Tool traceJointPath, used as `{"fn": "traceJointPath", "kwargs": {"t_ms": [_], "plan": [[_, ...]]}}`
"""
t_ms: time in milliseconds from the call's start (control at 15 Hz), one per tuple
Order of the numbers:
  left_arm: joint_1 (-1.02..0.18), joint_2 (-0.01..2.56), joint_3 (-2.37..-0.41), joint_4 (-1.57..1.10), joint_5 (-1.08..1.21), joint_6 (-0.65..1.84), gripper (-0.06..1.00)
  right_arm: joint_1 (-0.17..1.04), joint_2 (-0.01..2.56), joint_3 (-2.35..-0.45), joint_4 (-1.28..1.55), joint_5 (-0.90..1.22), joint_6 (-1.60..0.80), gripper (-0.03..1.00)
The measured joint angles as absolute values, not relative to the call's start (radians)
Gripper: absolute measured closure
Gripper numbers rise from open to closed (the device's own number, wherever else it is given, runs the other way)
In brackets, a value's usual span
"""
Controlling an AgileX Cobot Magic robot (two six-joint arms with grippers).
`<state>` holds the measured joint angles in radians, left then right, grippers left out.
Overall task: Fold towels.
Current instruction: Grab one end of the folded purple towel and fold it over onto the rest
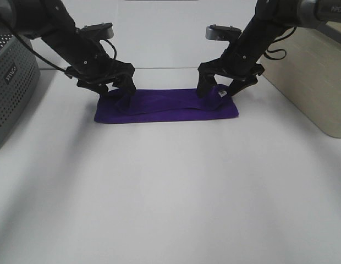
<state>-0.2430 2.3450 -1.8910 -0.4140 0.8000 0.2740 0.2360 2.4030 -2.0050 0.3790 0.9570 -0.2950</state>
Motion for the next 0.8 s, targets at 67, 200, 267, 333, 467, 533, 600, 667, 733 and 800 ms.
{"fn": "traceJointPath", "kwargs": {"t_ms": [67,200,267,333,467,533,600,667,733,800], "plan": [[-0.239,2.342,-1.91,-0.389,0.84,0.254,0.23,0.236,2.387,-2.005,0.374,0.976,-0.291,0.05],[-0.217,2.333,-1.98,-0.343,1.007,0.218,0.23,0.236,2.323,-2.005,0.344,1.08,-0.254,0.05],[-0.193,2.332,-1.993,-0.342,1.042,0.214,0.23,0.236,2.299,-2.005,0.329,1.148,-0.236,0.05],[-0.164,2.332,-1.996,-0.345,1.06,0.209,0.23,0.236,2.281,-2.005,0.31,1.191,-0.216,0.05],[-0.094,2.348,-1.998,-0.408,1.091,0.21,0.23,0.236,2.265,-2.005,0.264,1.21,-0.191,0.05],[-0.06,2.369,-1.998,-0.458,1.107,0.228,0.23,0.236,2.256,-2.005,0.241,1.216,-0.177,0.05],[-0.036,2.394,-1.998,-0.52,1.124,0.259,0.23,0.236,2.244,-2.005,0.226,1.216,-0.165,0.05],[-0.021,2.422,-1.998,-0.57,1.13,0.288,0.23,0.236,2.234,-2.005,0.217,1.216,-0.162,0.05],[-0.012,2.444,-1.998,-0.602,1.13,0.312,0.23,0.236,2.224,-2.005,0.215,1.216,-0.159,0.05],[-0.008,2.474,-1.998,-0.626,1.13,0.33,0.23,0.236,2.218,-2.005,0.214,1.216,-0.158,0.05]]}}
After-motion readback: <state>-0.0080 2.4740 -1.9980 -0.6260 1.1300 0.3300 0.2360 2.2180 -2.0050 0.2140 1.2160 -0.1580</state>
